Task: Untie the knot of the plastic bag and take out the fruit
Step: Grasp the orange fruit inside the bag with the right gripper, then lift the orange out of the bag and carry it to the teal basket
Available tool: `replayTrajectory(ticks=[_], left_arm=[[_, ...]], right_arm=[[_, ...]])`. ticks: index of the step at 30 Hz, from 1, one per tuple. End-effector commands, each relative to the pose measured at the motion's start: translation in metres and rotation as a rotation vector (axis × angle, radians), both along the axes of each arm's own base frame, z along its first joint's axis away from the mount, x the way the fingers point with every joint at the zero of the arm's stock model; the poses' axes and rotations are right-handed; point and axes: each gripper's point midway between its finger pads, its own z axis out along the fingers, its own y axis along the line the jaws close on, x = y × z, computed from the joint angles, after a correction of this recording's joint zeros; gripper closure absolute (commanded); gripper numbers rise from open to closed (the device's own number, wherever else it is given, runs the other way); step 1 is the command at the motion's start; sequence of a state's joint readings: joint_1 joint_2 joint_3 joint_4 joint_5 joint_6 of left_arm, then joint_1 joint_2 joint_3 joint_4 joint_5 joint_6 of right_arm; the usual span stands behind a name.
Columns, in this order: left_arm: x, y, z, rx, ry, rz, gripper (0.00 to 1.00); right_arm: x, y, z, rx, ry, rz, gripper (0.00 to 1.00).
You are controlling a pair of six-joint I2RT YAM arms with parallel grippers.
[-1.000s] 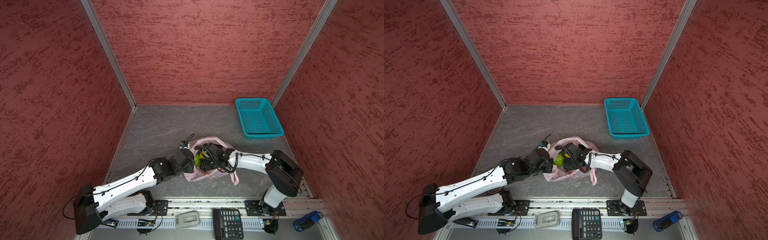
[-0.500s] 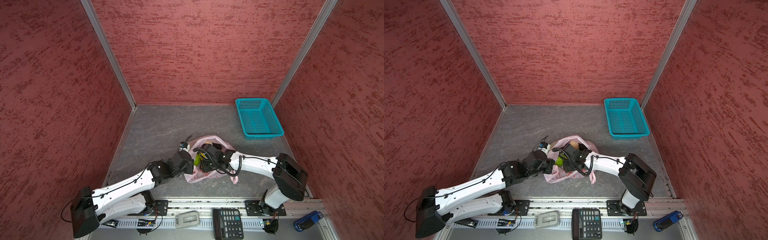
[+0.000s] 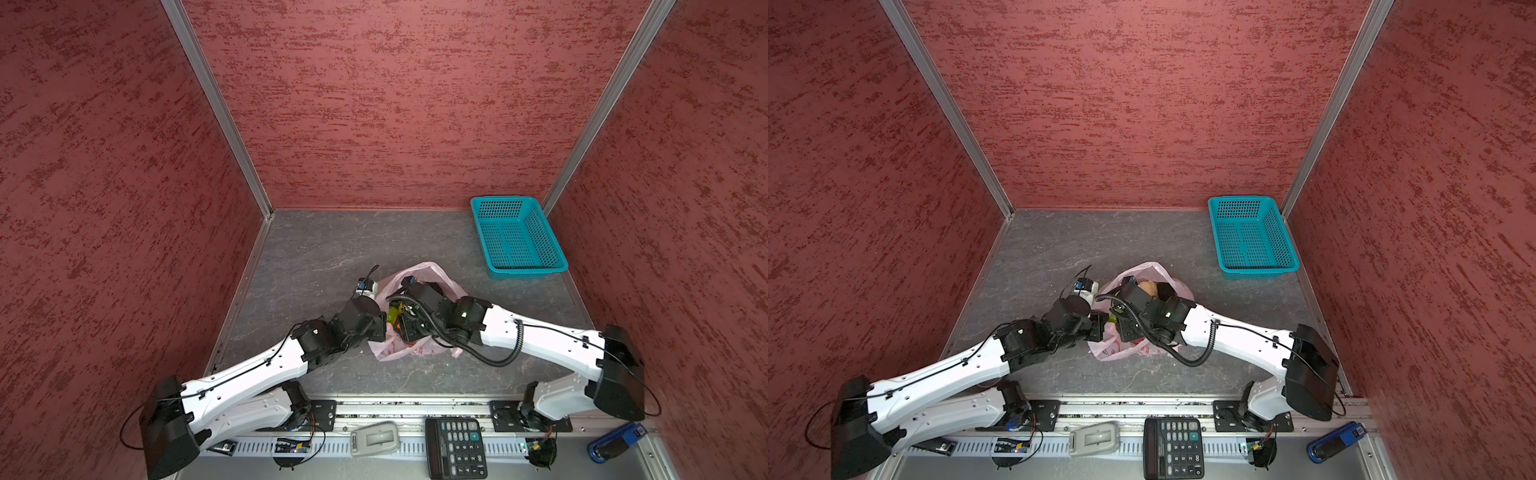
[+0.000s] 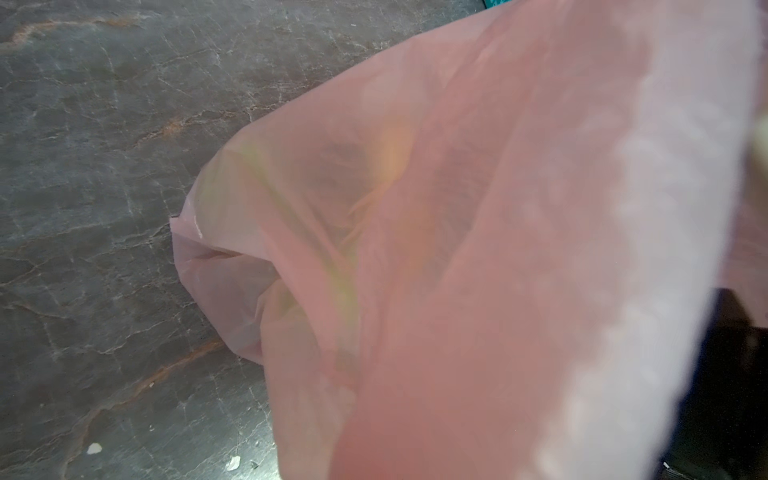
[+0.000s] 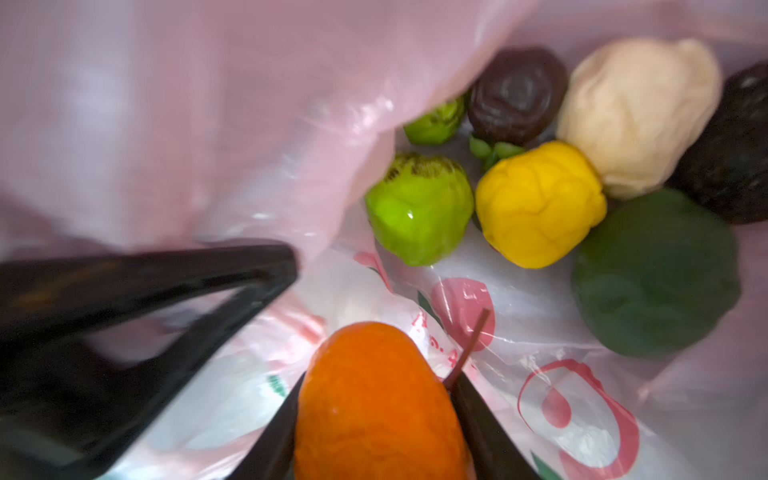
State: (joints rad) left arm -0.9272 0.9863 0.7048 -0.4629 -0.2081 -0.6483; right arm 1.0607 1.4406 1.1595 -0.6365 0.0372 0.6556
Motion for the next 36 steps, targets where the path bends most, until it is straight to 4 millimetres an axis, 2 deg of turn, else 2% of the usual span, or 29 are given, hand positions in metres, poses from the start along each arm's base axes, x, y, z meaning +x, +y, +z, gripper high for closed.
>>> replayTrajectory(ticks=[1,6,10,15,17,23,28,30,36], left_arm=[[0.007,-0.003,0.012,-0.001,-0.022,0.0,1.0],[0.008,-0.003,0.012,0.004,-0.01,0.008,1.0],[0.008,-0.003,0.01,0.009,0.002,0.006,1.0],[0.007,-0.009,0.011,0.013,0.011,-0.018,1.0],[0.008,-0.013,0.012,0.01,0.012,-0.032,1.0],[0.01,-0.022,0.014,0.008,0.0,-0.067,1.0],[0.016,-0.028,0.014,0.025,-0.007,-0.078,1.0],[0.017,-0.03,0.016,0.022,-0.008,-0.083,1.0],[0.016,-0.032,0.014,0.024,-0.004,-0.096,1.0]], right_arm=[[0.002,-0.011,0.037,0.016,-0.039,-0.049,0.64],[0.008,-0.027,0.084,0.02,-0.103,-0.077,0.63],[0.024,-0.048,0.115,0.056,-0.135,-0.131,0.63],[0.067,-0.098,0.148,0.096,-0.188,-0.259,0.63],[0.092,-0.131,0.154,0.097,-0.222,-0.344,0.63],[0.159,-0.228,0.145,0.06,-0.268,-0.568,0.63],[0.207,-0.289,0.124,0.025,-0.263,-0.686,0.63],[0.223,-0.309,0.112,0.01,-0.259,-0.727,0.63],[0.269,-0.366,0.056,-0.033,-0.216,-0.843,0.63]])
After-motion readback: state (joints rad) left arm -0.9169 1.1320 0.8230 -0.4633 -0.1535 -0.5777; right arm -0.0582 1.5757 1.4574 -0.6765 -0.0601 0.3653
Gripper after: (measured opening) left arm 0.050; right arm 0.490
